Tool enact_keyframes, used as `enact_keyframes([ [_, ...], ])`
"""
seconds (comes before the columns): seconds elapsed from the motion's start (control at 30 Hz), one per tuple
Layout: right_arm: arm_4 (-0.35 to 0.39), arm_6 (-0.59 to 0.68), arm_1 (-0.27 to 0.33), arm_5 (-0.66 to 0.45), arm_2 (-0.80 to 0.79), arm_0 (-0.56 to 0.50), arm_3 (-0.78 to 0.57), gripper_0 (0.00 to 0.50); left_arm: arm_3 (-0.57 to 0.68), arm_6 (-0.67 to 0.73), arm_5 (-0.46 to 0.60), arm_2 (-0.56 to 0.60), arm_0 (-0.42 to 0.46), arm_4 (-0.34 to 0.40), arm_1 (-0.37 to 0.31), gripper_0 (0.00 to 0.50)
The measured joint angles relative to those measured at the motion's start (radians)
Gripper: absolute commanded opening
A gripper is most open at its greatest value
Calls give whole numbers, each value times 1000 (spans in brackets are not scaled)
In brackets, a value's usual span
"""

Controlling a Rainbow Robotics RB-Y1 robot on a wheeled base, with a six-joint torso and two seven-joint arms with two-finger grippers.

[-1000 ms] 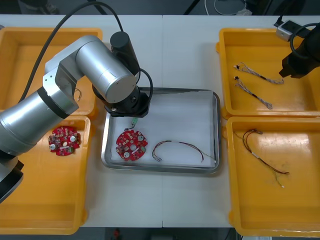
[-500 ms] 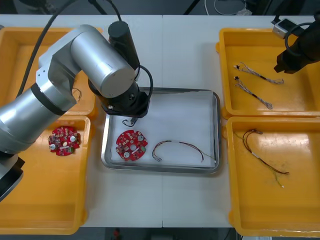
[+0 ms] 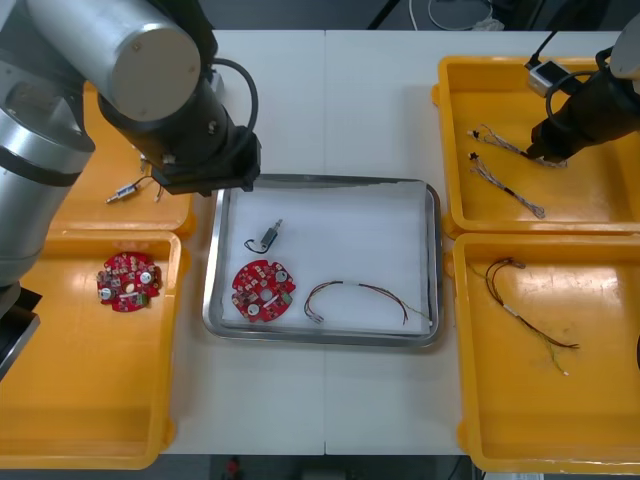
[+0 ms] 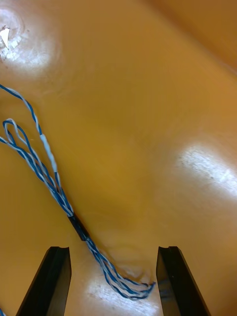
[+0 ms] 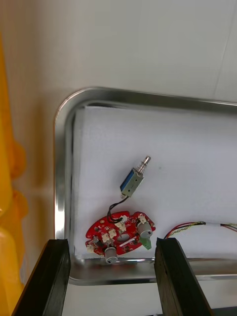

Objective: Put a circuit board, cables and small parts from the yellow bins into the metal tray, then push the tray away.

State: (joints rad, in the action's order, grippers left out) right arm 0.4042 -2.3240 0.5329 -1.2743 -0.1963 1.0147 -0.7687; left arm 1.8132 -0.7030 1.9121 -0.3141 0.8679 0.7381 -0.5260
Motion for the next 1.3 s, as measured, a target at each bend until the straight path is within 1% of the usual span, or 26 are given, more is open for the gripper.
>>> enact_keyframes([
  [0.13,0,0,-14,19,0,1,37,500,-1,-1,1,36,0,1,-38,500],
  [0.3,0,0,-23,29,0,2,72,500,-48,-24,0,45,0,28,-123,500],
  [0.37,0,0,-23,33,0,3,80,500,-85,-70,-12,50,0,47,-156,500],
  [0.43,0,0,-23,38,0,4,84,500,-120,-157,-40,56,0,57,-184,500],
  [0.47,0,0,-23,41,0,5,88,482,-139,-212,-56,58,0,59,-196,500],
  [0.5,0,0,-23,45,0,7,92,370,-159,-282,-76,60,0,60,-207,500],
  [0.53,0,0,-23,49,0,8,97,315,-176,-348,-92,61,0,61,-216,500],
  [0.6,0,0,-23,51,0,12,105,37,-212,-477,-122,61,0,61,-231,500],
  [0.63,0,0,-23,51,0,14,108,0,-229,-533,-137,61,0,61,-236,500],
  [0.7,0,0,-23,51,0,15,110,0,-265,-609,-169,61,0,61,-243,500],
  [0.73,0,0,-23,51,0,15,110,0,-280,-626,-180,61,0,59,-245,500],
  [0.93,-8,0,-23,54,0,16,109,0,-392,-642,-261,61,0,50,-247,500],
  [1.0,-13,0,-23,53,0,16,107,0,-430,-680,-284,61,0,50,-247,500],
  [1.07,-23,0,-23,35,0,16,94,0,-467,-768,-306,61,0,50,-247,500],
  [1.2,-41,0,-21,-49,0,16,27,0,-529,-1042,-350,61,0,56,-247,500],
  [1.3,-47,0,-17,-145,0,16,-50,0,-581,-1194,-384,61,0,69,-247,500],
])
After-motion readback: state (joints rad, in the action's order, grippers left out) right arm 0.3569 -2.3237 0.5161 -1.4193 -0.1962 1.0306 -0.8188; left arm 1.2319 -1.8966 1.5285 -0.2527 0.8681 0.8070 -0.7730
